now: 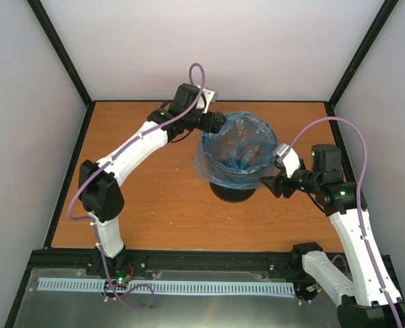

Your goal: Put the trash bags into the trash bin

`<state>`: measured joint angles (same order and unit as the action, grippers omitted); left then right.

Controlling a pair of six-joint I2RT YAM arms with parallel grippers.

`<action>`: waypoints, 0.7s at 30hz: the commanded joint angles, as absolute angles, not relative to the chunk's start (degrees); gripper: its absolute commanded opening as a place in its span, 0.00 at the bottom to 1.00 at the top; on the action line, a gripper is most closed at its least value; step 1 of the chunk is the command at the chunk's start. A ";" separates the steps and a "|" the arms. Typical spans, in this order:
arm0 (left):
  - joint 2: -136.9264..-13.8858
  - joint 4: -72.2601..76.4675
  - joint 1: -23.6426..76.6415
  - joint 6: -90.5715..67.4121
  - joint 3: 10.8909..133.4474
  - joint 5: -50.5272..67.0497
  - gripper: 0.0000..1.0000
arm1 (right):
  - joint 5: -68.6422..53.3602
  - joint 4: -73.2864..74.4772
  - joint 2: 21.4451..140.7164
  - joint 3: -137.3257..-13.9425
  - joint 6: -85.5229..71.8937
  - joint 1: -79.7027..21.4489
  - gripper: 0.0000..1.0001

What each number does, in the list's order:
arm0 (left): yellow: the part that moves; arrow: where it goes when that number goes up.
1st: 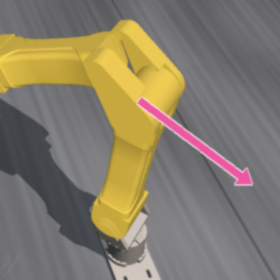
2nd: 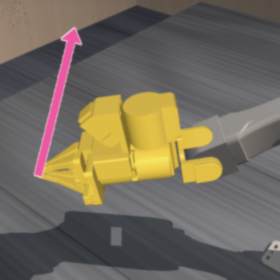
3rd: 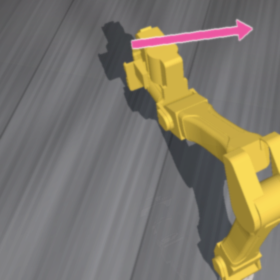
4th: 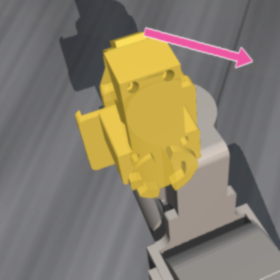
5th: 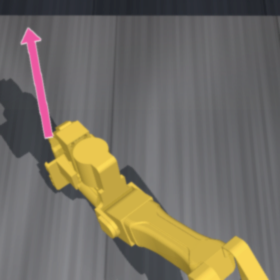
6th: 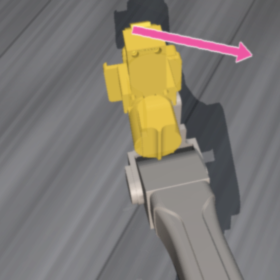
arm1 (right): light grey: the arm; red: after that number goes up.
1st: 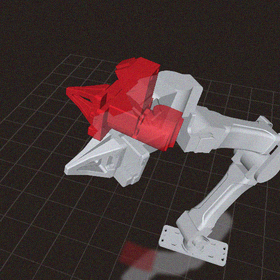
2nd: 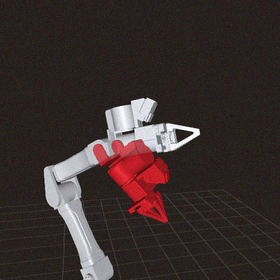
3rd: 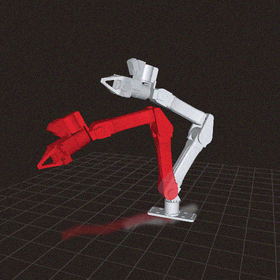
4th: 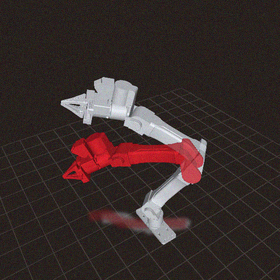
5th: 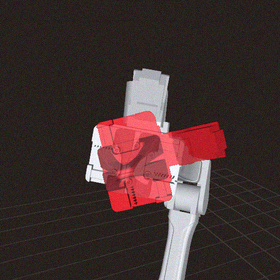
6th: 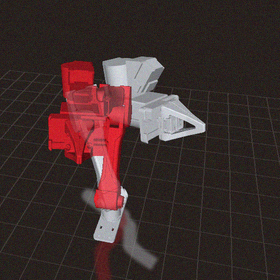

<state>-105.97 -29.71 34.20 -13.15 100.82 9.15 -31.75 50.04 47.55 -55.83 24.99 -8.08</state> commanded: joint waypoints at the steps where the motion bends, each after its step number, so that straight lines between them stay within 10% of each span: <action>1: -105.63 -30.94 34.28 -13.43 102.83 10.95 0.82 | -31.18 49.12 47.20 -56.12 25.22 -8.44 0.74; 14: -82.92 -24.02 34.28 -14.58 86.91 7.49 0.94 | -32.15 61.07 66.97 -85.69 27.31 -10.00 0.68; 21: -79.60 -23.60 34.17 -9.31 81.27 -3.43 0.93 | -25.69 81.36 91.03 -107.07 33.63 -19.03 0.03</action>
